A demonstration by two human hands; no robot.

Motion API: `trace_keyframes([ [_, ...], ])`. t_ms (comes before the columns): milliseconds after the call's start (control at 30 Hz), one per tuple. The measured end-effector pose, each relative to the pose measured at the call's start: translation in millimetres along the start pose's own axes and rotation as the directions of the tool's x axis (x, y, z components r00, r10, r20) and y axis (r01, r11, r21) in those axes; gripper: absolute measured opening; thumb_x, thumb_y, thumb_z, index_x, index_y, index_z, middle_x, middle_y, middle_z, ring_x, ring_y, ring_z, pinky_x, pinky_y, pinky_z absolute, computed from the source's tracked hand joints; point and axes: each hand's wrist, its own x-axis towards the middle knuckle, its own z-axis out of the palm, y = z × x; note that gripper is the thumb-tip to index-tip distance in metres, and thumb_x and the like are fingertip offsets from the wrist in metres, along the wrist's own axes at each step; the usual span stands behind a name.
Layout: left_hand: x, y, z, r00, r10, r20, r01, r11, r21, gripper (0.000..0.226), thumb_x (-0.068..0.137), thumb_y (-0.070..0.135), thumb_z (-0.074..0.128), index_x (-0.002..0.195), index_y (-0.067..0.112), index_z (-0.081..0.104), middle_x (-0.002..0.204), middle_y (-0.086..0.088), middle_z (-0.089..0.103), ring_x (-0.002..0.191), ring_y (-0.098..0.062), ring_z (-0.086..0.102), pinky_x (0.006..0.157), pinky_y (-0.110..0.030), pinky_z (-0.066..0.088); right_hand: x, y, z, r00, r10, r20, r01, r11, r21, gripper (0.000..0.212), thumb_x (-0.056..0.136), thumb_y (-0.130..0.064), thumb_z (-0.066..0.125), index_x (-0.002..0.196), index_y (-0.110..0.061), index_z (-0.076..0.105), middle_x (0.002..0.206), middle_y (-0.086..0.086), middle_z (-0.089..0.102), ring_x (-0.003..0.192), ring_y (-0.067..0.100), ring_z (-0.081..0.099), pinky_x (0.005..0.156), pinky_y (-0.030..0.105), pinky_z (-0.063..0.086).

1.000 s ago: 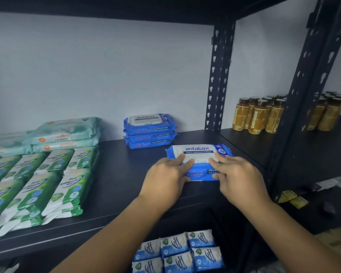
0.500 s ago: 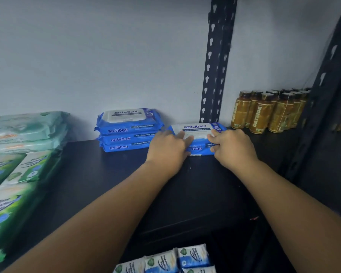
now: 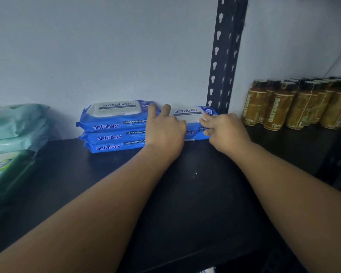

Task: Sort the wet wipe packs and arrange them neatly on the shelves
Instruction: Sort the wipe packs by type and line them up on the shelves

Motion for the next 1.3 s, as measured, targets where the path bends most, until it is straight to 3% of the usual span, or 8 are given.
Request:
trace_keyframes([
  [133,-4.3,-3.7,1.7,1.0,0.013,-0.012,-0.014,0.998,-0.069,0.029,0.093,0.039,0.058,0.12,0.028,0.063,0.112,0.004,0.069,0.132,-0.029,0.037,0.106,-0.057,0.009,-8.5,-10.1,-3.3,1.0,0.03,-0.002,-0.03,0.999,0.027,0.049,0.096,-0.012,0.058,0.143,-0.023,0.055,0.154,-0.004,0.046,0.134,0.029,0.046,0.112,0.043,0.041],
  [367,-28.0,-24.5,-12.9,0.997,-0.026,-0.073,0.01,0.977,-0.213,0.041,0.093,0.041,0.048,0.127,0.02,0.056,0.131,0.002,0.06,0.14,-0.028,0.036,0.111,-0.049,0.023,-46.4,-42.3,-30.6,0.979,0.171,-0.115,-0.149,0.973,0.178,0.055,0.081,-0.006,0.058,0.135,-0.017,0.06,0.118,0.011,0.064,0.103,0.034,0.059,0.088,0.044,0.055],
  [633,-88.2,-44.4,-91.9,0.993,-0.058,-0.107,0.017,0.937,-0.348,0.03,0.082,0.031,0.043,0.092,0.018,0.068,0.092,-0.008,0.07,0.094,-0.034,0.058,0.074,-0.038,0.039,-101.3,-83.4,-86.8,0.987,0.045,-0.155,-0.027,0.993,0.118,0.041,0.073,-0.008,0.051,0.11,-0.014,0.068,0.115,0.007,0.066,0.105,0.035,0.06,0.082,0.043,0.056],
  [733,-127.0,-56.1,-138.2,0.997,-0.07,-0.044,0.041,0.878,-0.478,0.036,0.082,0.033,0.042,0.099,0.021,0.071,0.095,-0.017,0.069,0.093,-0.04,0.062,0.073,-0.041,0.051,-131.0,-104.1,-121.3,0.98,0.012,-0.201,0.01,0.994,0.111,0.044,0.072,-0.012,0.047,0.11,-0.013,0.069,0.115,0.012,0.067,0.107,0.038,0.061,0.085,0.045,0.056],
  [900,-211.6,-68.7,-168.3,0.995,-0.081,0.059,0.1,0.745,-0.659,0.041,0.081,0.033,0.045,0.111,0.032,0.072,0.097,0.004,0.073,0.093,-0.027,0.065,0.082,-0.041,0.056,-194.5,-128.3,-126.0,0.969,-0.059,-0.242,0.096,0.985,0.146,0.05,0.073,-0.018,0.048,0.117,-0.019,0.072,0.114,0.007,0.07,0.107,0.034,0.063,0.094,0.042,0.053],
  [1100,-328.0,-61.4,-168.1,0.988,-0.055,0.141,0.151,0.458,-0.876,0.029,0.086,0.017,0.054,0.102,0.024,0.078,0.083,0.012,0.074,0.073,-0.012,0.068,0.08,-0.025,0.055,-293.5,-157.5,-78.3,0.91,0.018,-0.414,0.17,0.895,0.412,0.034,0.074,0.0,0.055,0.1,-0.011,0.075,0.086,0.002,0.066,0.073,0.018,0.061,0.07,0.028,0.052],
  [1200,-386.0,-49.5,-135.4,0.948,-0.01,0.319,0.308,0.295,-0.905,0.028,0.092,0.01,0.056,0.101,0.024,0.079,0.088,0.014,0.076,0.083,-0.005,0.071,0.08,-0.017,0.053,-348.9,-172.1,-26.3,0.949,0.127,-0.288,0.043,0.853,0.521,0.031,0.074,0.005,0.059,0.096,-0.01,0.075,0.08,0.001,0.065,0.068,0.015,0.058,0.067,0.024,0.049],
  [1300,-437.1,-34.9,-75.1,0.847,-0.047,0.529,0.527,0.193,-0.827,0.027,0.092,0.009,0.059,0.098,0.024,0.079,0.09,0.012,0.077,0.086,-0.002,0.071,0.084,-0.019,0.053,-385.2,-184.7,33.3,0.934,0.347,0.083,-0.324,0.73,0.602,0.028,0.083,0.0,0.058,0.099,-0.014,0.078,0.091,0.002,0.074,0.078,0.016,0.067,0.072,0.02,0.048],
])
